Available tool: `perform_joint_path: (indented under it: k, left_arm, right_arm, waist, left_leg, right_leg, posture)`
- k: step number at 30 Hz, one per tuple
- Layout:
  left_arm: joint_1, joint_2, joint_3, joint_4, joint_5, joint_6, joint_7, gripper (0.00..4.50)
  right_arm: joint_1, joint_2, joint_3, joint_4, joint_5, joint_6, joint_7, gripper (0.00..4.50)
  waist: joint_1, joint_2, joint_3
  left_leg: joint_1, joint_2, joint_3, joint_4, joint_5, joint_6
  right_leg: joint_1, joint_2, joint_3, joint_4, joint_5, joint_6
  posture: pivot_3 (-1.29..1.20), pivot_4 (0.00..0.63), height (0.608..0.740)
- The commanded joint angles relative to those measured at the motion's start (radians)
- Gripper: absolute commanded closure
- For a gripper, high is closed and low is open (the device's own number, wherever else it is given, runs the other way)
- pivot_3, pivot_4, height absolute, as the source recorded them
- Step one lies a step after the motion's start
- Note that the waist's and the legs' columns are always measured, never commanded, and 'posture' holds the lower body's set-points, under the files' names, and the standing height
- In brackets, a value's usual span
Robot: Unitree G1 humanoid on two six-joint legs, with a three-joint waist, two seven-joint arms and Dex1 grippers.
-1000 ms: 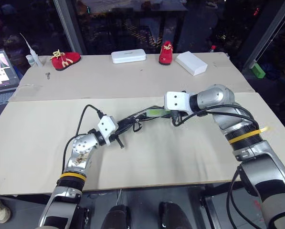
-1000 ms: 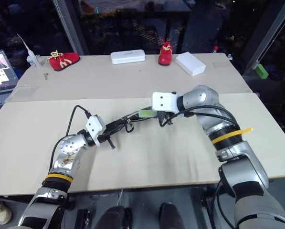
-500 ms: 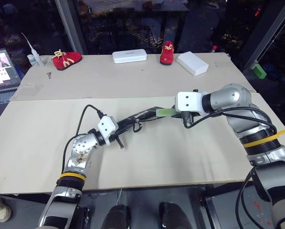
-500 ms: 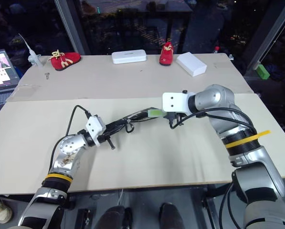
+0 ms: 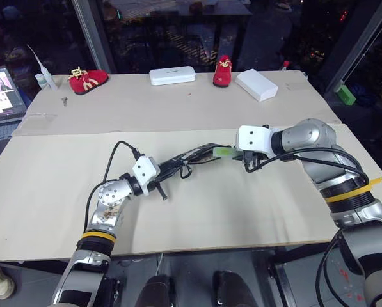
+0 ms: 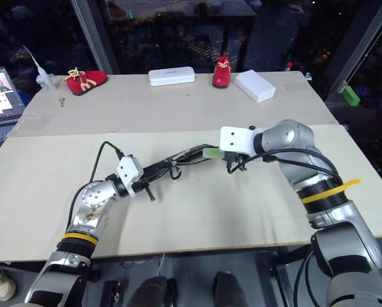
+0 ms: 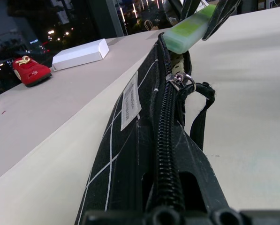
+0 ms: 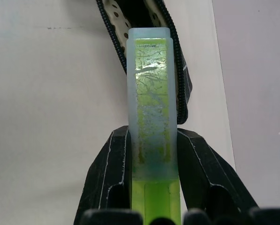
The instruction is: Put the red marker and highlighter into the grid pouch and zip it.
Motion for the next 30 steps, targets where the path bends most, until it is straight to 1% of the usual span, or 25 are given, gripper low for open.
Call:
perform_joint_path:
  k: [1,9,12,18,21,27,30]
  left_arm:
    - [-0.003,-0.006,-0.001,-0.031,-0.012,-0.016,-0.003,4.5]
    - [-0.008,-0.012,-0.004,-0.013,-0.011,-0.024,-0.01,4.5]
    - [-0.004,-0.017,-0.007,-0.014,-0.009,-0.027,-0.01,4.5]
    - [0.003,-0.024,-0.009,-0.01,-0.008,-0.03,-0.008,4.5]
    - [0.004,-0.025,-0.009,-0.009,-0.006,-0.031,-0.007,4.5]
    - [0.001,-0.025,-0.009,-0.005,-0.006,-0.033,-0.011,4.5]
    - [0.001,-0.024,-0.01,-0.008,-0.007,-0.03,-0.013,4.5]
  right_arm:
    - [-0.056,0.024,0.023,0.021,-0.041,-0.017,-0.026,3.52]
    - [-0.182,0.18,0.118,0.147,-0.131,-0.023,-0.071,3.52]
    - [-0.208,0.222,0.112,0.171,-0.118,-0.009,-0.06,3.52]
    - [-0.229,0.272,0.075,0.205,-0.071,0.013,-0.062,3.52]
    - [-0.225,0.279,0.075,0.201,-0.066,0.013,-0.058,3.52]
    - [-0.172,0.232,0.074,0.141,-0.056,-0.013,-0.026,3.52]
    - [-0.127,0.161,0.091,0.077,-0.069,-0.068,0.015,3.52]
  waist:
    - [-0.001,0.0,0.0]
    - [-0.006,0.0,0.0]
    - [-0.002,0.0,0.0]
    - [0.002,0.0,0.0]
    - [-0.001,0.0,0.0]
    - [-0.001,0.0,0.0]
    - [-0.001,0.0,0.0]
  left_leg:
    - [0.0,0.0,0.0,0.0,0.0,0.0]
    - [0.0,0.0,0.0,0.0,0.0,0.0]
    - [0.0,0.0,0.0,0.0,0.0,0.0]
    - [-0.003,-0.001,-0.001,0.0,0.0,0.0]
    - [-0.003,0.0,-0.001,0.0,0.0,0.0]
    - [-0.003,0.0,-0.001,0.0,0.0,0.0]
    - [-0.003,0.0,-0.001,0.0,0.0,0.0]
  right_leg:
    - [0.0,0.0,0.0,0.0,0.0,0.0]
    - [-0.001,0.002,0.0,0.001,0.0,0.0]
    - [-0.001,0.001,0.0,0.002,0.0,0.0]
    - [-0.001,-0.001,-0.001,0.001,0.0,0.0]
    - [-0.001,0.0,-0.002,0.001,0.0,0.001]
    - [-0.001,0.0,-0.002,0.002,0.0,0.001]
    - [-0.001,0.0,-0.002,0.002,0.0,0.001]
  posture:
    - [0.0,0.15,0.74]
    - [0.0,0.15,0.74]
    - [0.0,0.15,0.74]
    - [0.0,0.15,0.74]
    - [0.0,0.15,0.74]
    - [0.0,0.15,0.74]
    - [0.0,0.15,0.74]
